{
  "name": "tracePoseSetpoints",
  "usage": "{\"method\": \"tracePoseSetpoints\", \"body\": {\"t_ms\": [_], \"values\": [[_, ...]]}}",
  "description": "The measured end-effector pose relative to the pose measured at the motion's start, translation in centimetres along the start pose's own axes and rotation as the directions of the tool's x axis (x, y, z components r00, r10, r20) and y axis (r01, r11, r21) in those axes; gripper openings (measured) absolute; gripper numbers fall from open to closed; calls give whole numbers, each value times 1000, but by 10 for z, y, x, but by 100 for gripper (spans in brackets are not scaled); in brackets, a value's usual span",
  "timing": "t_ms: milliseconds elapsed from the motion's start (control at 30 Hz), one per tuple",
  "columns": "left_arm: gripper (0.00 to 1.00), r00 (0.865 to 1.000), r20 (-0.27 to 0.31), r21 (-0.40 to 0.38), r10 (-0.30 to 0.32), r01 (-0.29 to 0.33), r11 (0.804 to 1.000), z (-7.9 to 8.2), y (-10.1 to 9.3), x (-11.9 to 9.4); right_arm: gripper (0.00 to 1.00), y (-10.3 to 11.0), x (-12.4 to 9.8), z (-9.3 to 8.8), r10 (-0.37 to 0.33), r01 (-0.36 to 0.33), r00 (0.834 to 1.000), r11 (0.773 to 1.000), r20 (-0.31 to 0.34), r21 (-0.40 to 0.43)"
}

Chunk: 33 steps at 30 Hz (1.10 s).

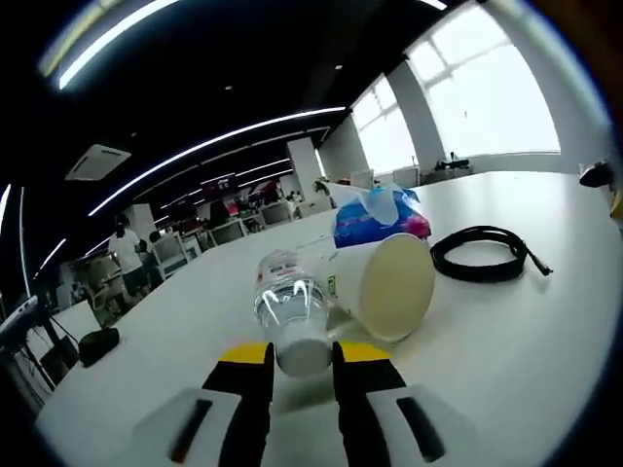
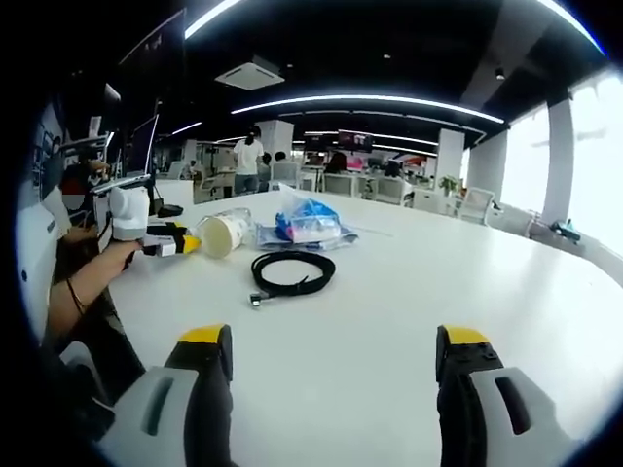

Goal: Arrange the tabletop items into an orderly group along one side of the table until the central work area is clear of visible clutter.

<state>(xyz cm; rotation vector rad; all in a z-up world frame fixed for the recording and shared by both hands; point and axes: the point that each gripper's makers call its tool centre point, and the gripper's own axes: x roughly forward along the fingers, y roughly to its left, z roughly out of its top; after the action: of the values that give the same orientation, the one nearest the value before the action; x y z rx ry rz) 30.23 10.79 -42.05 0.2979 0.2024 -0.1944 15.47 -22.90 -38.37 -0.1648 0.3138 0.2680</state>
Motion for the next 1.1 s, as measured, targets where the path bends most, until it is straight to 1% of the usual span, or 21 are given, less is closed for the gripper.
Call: {"method": "tracePoseSetpoints", "body": {"t_ms": [133, 267, 333, 400, 467, 800, 933, 1100], "values": [[23, 1000, 2, -17, -3, 3, 1000, 0, 0, 0, 82, 1, 1, -2, 2, -2, 1000, 1000, -12, -13], [22, 1000, 3, -19, 8, -7, 1000, 0, -1, 0, 81, 0, -1, 1, 0, 0, 1000, 1000, 4, -3], [22, 1000, -9, -29, 11, -11, 1000, 1, 0, 0, 81, -2, -1, 1, -7, 7, 1000, 1000, 1, -6], [22, 1000, -26, -55, 16, -17, 998, 0, 0, -1, 81, -2, -2, 0, -8, 8, 1000, 1000, -1, -5], [22, 999, -30, -68, 17, -19, 997, 0, 0, -1, 81, -2, -2, 0, -5, 5, 1000, 1000, -1, -2], [21, 999, -48, -90, 21, -25, 996, -1, 3, -1, 81, -3, -2, -1, -9, 9, 1000, 1000, 1, -1], [21, 997, -70, -140, 13, -22, 990, -2, 6, -3, 79, -4, -2, 0, -9, 9, 1000, 1000, 6, 1], [21, 998, -61, -167, 14, -24, 986, 2, 10, -8, 78, -6, -2, 1, -14, 14, 1000, 1000, 9, 7]]}}
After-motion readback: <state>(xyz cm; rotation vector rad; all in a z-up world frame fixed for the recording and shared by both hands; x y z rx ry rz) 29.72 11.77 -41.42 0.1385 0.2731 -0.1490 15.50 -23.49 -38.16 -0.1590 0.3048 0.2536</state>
